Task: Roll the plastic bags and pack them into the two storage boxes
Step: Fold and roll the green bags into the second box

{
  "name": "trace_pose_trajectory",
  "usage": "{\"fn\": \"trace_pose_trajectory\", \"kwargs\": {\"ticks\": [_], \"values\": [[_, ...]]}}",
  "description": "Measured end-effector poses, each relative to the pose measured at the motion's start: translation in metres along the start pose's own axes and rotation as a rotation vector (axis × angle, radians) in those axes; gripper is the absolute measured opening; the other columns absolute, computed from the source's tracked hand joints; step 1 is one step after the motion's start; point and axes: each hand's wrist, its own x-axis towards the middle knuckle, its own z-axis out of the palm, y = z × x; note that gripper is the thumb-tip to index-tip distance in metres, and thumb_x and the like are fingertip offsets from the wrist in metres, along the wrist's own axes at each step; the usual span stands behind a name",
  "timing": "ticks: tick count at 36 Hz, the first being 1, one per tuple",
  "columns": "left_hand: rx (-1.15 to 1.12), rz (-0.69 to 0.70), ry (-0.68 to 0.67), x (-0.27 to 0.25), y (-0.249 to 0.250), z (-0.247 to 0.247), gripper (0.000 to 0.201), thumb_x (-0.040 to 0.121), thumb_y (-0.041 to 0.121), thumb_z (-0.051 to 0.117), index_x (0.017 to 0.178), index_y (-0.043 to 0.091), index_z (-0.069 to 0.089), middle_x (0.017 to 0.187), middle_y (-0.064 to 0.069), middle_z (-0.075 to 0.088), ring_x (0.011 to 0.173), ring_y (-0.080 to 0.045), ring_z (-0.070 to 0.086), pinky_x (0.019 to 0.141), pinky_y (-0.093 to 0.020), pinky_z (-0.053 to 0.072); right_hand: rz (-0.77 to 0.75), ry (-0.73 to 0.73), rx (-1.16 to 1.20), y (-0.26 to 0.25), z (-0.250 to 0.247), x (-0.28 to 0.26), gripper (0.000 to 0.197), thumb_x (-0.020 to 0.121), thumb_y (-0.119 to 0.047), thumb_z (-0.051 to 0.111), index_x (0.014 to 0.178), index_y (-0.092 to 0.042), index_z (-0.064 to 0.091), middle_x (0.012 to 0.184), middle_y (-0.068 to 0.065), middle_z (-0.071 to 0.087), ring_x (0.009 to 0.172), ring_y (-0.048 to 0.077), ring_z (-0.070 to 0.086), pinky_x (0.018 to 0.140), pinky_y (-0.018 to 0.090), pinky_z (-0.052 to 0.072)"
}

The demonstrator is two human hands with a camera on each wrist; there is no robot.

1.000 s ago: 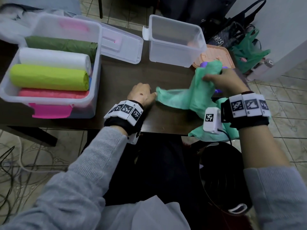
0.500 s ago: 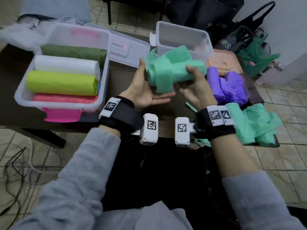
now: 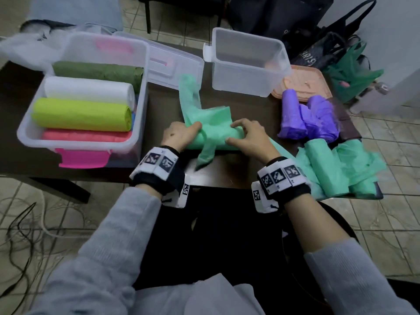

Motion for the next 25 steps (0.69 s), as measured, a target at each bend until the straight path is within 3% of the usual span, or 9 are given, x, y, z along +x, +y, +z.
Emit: {"fn": "trace_pose_trajectory", "kwargs": {"ticks": [2, 4, 6, 9, 13, 16, 20, 23, 25], "values": [[0.212, 0.097, 0.098, -0.001, 0.0, 0.0, 0.051, 0.089, 0.049, 0.047, 0.116, 0.009, 0.064, 0.128, -0.015, 0.055, 0.123, -0.035, 0.044, 0.097, -0.036, 0.036, -0.097, 0.03, -0.162, -0.004, 0.0, -0.004, 0.045, 0.081, -0.029, 0.066, 0.124, -0.024, 0.055, 0.128, 0.009, 0.042, 0.123, 0.026, 0.033, 0.099, 0.032, 0.028], [0.214, 0.163, 0.145, -0.002, 0.002, -0.005, 0.042, 0.09, 0.043, 0.049, 0.113, 0.012, 0.066, 0.127, -0.014, 0.056, 0.122, -0.034, 0.044, 0.095, -0.034, 0.036, -0.217, 0.103, -0.309, -0.006, 0.0, -0.006, 0.046, 0.077, -0.028, 0.064, 0.123, -0.027, 0.056, 0.131, 0.004, 0.039, 0.124, 0.025, 0.029, 0.1, 0.033, 0.023], [0.084, 0.217, 0.072, 0.001, 0.006, -0.011, 0.03, 0.09, 0.032, 0.052, 0.105, 0.011, 0.066, 0.115, -0.012, 0.062, 0.112, -0.029, 0.054, 0.084, -0.027, 0.039, -0.3, 0.089, -0.38, -0.008, 0.002, -0.005, 0.05, 0.075, -0.025, 0.063, 0.124, -0.028, 0.055, 0.132, 0.002, 0.039, 0.124, 0.024, 0.03, 0.1, 0.034, 0.021], [-0.069, 0.266, -0.091, -0.001, 0.012, -0.021, 0.022, 0.078, 0.026, 0.054, 0.091, 0.012, 0.063, 0.097, -0.006, 0.064, 0.09, -0.021, 0.06, 0.076, -0.029, 0.043, -0.304, -0.034, -0.387, -0.011, 0.004, -0.002, 0.061, 0.075, -0.022, 0.062, 0.133, -0.024, 0.045, 0.131, 0.001, 0.042, 0.125, 0.023, 0.031, 0.103, 0.034, 0.021], [0.128, 0.318, -0.254, -0.006, 0.013, -0.025, 0.018, 0.078, 0.012, 0.061, 0.095, 0.013, 0.056, 0.083, 0.001, 0.06, 0.075, -0.014, 0.055, 0.066, -0.022, 0.042, -0.301, -0.074, -0.404, -0.011, 0.004, 0.002, 0.068, 0.073, -0.015, 0.061, 0.137, -0.026, 0.042, 0.131, 0.002, 0.04, 0.123, 0.023, 0.032, 0.103, 0.037, 0.022], [0.109, 0.361, -0.149, -0.007, 0.009, -0.023, 0.028, 0.079, 0.018, 0.068, 0.106, 0.017, 0.06, 0.095, 0.002, 0.064, 0.091, -0.016, 0.06, 0.076, -0.023, 0.043, -0.284, -0.089, -0.424, -0.012, 0.003, 0.004, 0.067, 0.074, -0.014, 0.062, 0.137, -0.024, 0.041, 0.13, 0.003, 0.04, 0.122, 0.024, 0.032, 0.101, 0.037, 0.024], [-0.011, 0.347, 0.12, -0.001, 0.013, -0.019, 0.025, 0.082, 0.033, 0.067, 0.096, 0.012, 0.069, 0.097, -0.005, 0.067, 0.096, -0.019, 0.061, 0.076, -0.021, 0.041, -0.258, -0.138, -0.445, -0.013, -0.001, 0.005, 0.059, 0.075, -0.019, 0.064, 0.131, -0.018, 0.044, 0.127, 0.004, 0.044, 0.118, 0.027, 0.036, 0.092, 0.037, 0.031], [-0.125, 0.349, 0.291, 0.006, 0.022, -0.019, 0.03, 0.089, 0.035, 0.056, 0.073, 0.01, 0.06, 0.077, -0.009, 0.061, 0.078, -0.023, 0.055, 0.061, -0.024, 0.038, -0.263, -0.19, -0.443, -0.01, -0.006, 0.002, 0.058, 0.073, -0.018, 0.067, 0.127, -0.021, 0.047, 0.126, 0.0, 0.047, 0.117, 0.024, 0.037, 0.084, 0.033, 0.027], [-0.166, 0.34, 0.332, 0.011, 0.03, -0.021, 0.031, 0.093, 0.032, 0.051, 0.072, 0.01, 0.057, 0.075, -0.007, 0.058, 0.074, -0.021, 0.051, 0.058, -0.026, 0.034, -0.265, -0.216, -0.407, -0.008, -0.01, 0.0, 0.061, 0.071, -0.017, 0.069, 0.128, -0.027, 0.048, 0.126, -0.003, 0.048, 0.116, 0.022, 0.038, 0.083, 0.032, 0.025]]}}
